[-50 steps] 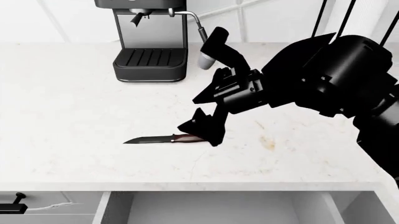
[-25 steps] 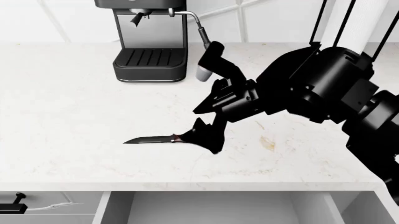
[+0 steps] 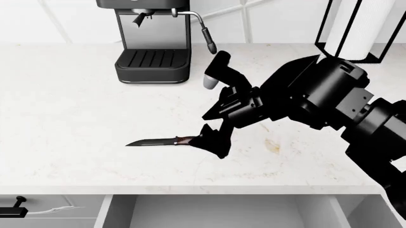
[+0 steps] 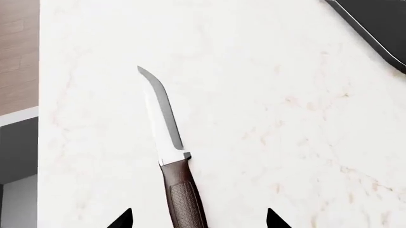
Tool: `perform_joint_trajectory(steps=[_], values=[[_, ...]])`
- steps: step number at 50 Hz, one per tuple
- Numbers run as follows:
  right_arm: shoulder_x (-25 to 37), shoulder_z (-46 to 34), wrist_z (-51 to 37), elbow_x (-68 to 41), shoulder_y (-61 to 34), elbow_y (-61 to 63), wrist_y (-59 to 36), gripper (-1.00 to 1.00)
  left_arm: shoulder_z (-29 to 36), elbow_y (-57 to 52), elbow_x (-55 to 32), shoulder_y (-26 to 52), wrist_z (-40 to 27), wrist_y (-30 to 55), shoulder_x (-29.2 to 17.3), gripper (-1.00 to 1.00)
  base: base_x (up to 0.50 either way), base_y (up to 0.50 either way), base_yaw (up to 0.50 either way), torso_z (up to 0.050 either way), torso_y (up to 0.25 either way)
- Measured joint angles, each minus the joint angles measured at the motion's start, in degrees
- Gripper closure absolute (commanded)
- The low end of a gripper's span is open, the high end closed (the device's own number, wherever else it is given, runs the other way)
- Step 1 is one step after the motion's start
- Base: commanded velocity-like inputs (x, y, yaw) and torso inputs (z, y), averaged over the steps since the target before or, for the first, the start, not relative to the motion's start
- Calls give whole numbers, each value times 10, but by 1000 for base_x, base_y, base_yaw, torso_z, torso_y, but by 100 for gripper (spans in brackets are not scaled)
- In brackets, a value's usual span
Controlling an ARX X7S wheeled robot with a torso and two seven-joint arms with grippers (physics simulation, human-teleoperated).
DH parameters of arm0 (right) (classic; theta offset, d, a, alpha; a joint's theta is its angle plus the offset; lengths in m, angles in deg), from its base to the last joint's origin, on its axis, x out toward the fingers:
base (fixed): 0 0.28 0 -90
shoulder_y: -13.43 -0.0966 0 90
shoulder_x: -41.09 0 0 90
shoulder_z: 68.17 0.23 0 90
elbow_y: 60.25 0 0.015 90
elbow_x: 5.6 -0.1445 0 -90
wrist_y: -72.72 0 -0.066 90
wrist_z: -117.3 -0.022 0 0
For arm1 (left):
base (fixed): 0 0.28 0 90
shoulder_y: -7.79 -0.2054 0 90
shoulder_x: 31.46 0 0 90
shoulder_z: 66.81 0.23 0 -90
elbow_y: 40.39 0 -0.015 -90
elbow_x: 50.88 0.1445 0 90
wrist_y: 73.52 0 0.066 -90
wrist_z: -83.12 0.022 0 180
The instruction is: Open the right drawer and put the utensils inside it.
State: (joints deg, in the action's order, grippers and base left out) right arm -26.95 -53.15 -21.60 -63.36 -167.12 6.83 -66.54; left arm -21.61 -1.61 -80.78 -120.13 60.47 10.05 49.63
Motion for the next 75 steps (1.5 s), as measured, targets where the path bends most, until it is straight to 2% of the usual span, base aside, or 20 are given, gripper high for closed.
perform_joint_trajectory(steps=[22,50,51,75], values=[[-24,-15,26,17,19,-24,28,-100,-2,-1,1,-1,-1,0,0,-100,0,0,0,0,0],[-26,-22,36,28,29,-35,39,-100,3,-3,6,1,-3,4,-2,-100,0,0,0,0,0],[-26,-22,36,29,29,-35,39,100,3,-3,6,1,-3,4,-2,-100,0,0,0,0,0],[-7,-24,8,24,31,2,34,100,6,-6,10,1,-6,6,-4,-100,0,0,0,0,0]])
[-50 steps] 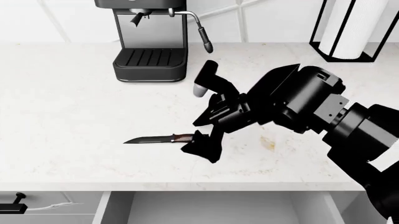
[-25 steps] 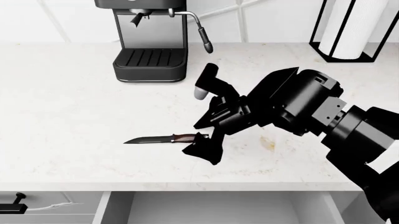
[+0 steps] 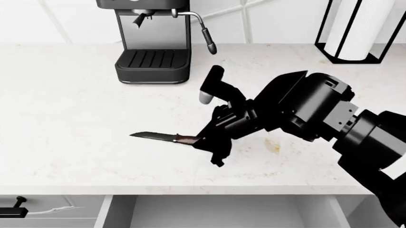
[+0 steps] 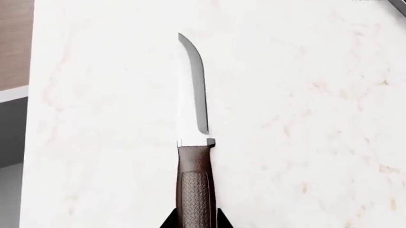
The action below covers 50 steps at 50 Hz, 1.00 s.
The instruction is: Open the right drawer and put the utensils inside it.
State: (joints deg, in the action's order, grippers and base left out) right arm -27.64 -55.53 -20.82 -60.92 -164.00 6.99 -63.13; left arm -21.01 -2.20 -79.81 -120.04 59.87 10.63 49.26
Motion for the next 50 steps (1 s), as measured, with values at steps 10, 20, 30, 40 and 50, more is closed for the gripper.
perform_joint_trajectory(steps=[10,20,30,40,50], values=[[7,0,-7,-4,0,15,-4,100,1,0,0,0,-1,0,-1,-100,-1,0,-1,0,0],[18,0,-10,-6,-2,38,-14,100,0,1,-2,0,0,-1,-1,-100,0,0,0,0,0],[53,22,-37,-34,-4,99,-25,100,-1,0,-4,-1,1,-2,-1,-100,0,0,0,0,0],[118,57,-93,-85,3,201,-42,100,-1,-2,-4,-1,0,-1,-1,-100,0,0,0,0,0],[191,93,-171,-163,6,332,-70,100,-2,-4,-6,-2,0,-2,-2,-100,0,0,0,0,0]])
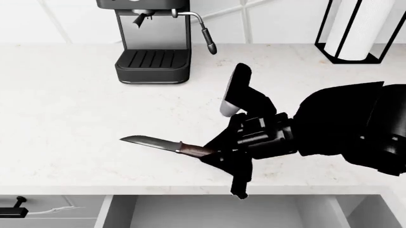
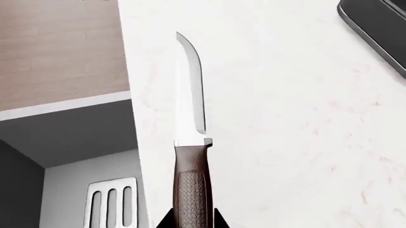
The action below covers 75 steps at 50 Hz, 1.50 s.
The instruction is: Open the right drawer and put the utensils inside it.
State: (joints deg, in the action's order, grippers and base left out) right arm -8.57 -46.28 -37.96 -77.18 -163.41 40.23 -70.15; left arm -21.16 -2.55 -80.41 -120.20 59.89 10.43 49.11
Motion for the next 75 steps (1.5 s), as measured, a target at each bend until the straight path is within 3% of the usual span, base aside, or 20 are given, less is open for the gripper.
perform_joint_trajectory(steps=[17,29,54,75], values=[[95,42,-181,-200,3,167,-34,100,6,0,1,3,-1,3,-3,-100,0,0,0,0,0],[129,52,-261,-294,7,247,-28,100,11,-1,3,4,-3,4,-5,-100,0,0,0,0,0],[171,60,-299,-387,7,326,-24,100,15,1,5,5,-5,4,-6,-100,0,0,0,0,0],[167,51,-302,-428,-15,328,-52,100,17,1,6,4,-7,4,-8,-100,0,0,0,0,0]])
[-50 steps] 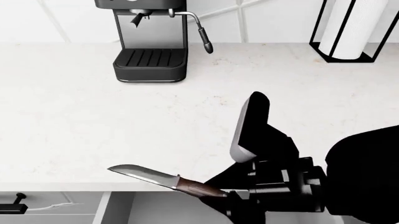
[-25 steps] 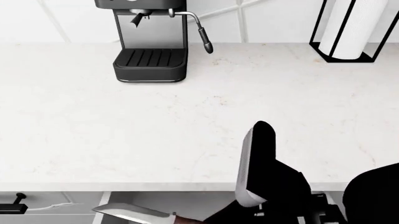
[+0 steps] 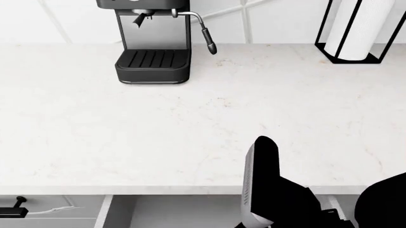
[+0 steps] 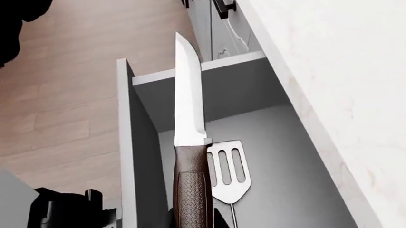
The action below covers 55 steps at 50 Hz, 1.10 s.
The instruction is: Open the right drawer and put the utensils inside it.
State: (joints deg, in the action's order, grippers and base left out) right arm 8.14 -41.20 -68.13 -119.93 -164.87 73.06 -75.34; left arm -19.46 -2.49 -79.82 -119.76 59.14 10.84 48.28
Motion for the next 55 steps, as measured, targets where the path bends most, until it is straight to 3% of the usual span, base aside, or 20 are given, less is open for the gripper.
perform_joint_trajectory(steps=[45,46,55], values=[[-16,-9,5,1,-15,-2,-37,100,4,0,2,-1,-2,-1,-2,-100,0,0,0,0,0],[-16,-9,5,1,-15,-1,-37,-100,4,0,2,-1,-3,-1,-2,-100,0,0,0,0,0],[-14,-5,3,5,-17,0,-37,-100,3,0,2,-1,-3,-2,-2,-100,0,0,0,0,0]])
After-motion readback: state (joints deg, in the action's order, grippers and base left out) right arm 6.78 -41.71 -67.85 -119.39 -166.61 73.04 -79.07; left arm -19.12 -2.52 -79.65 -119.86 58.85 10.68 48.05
